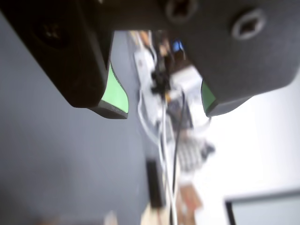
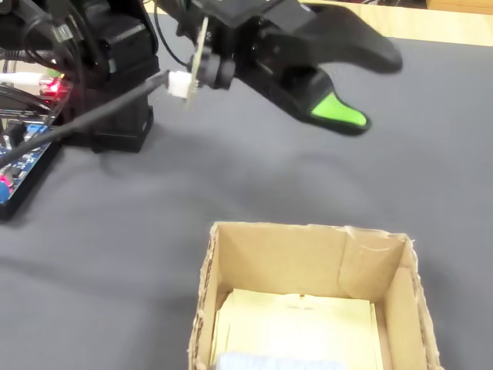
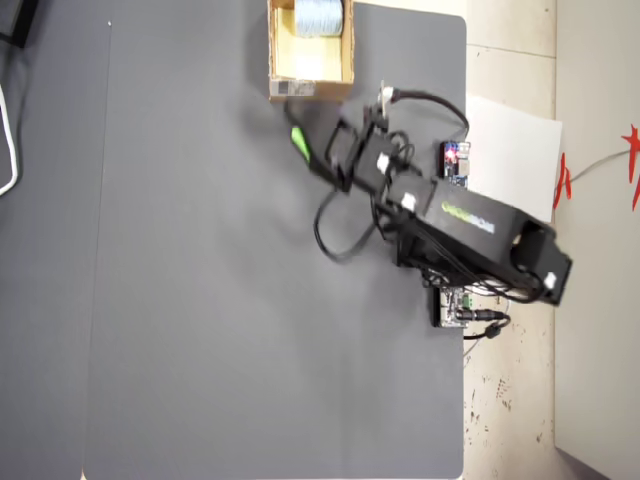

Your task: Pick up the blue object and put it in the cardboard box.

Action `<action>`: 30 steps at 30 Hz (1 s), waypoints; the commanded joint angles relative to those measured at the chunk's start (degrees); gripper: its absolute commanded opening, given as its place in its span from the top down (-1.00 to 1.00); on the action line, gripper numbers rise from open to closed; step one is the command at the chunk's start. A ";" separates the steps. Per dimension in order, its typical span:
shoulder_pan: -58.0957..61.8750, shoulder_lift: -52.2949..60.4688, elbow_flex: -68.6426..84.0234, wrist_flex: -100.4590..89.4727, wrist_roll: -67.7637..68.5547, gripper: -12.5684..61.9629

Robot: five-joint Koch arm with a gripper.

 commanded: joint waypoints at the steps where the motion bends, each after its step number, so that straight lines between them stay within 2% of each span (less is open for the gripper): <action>1: -4.22 4.04 0.53 -6.94 3.69 -0.17; 13: -20.48 14.94 23.20 -5.36 9.14 -0.21; 17: -20.74 15.03 28.48 -5.71 8.96 -0.25; 24: -20.74 15.03 29.09 13.18 9.32 -0.25; 30: -20.57 15.03 29.09 13.71 9.40 -0.25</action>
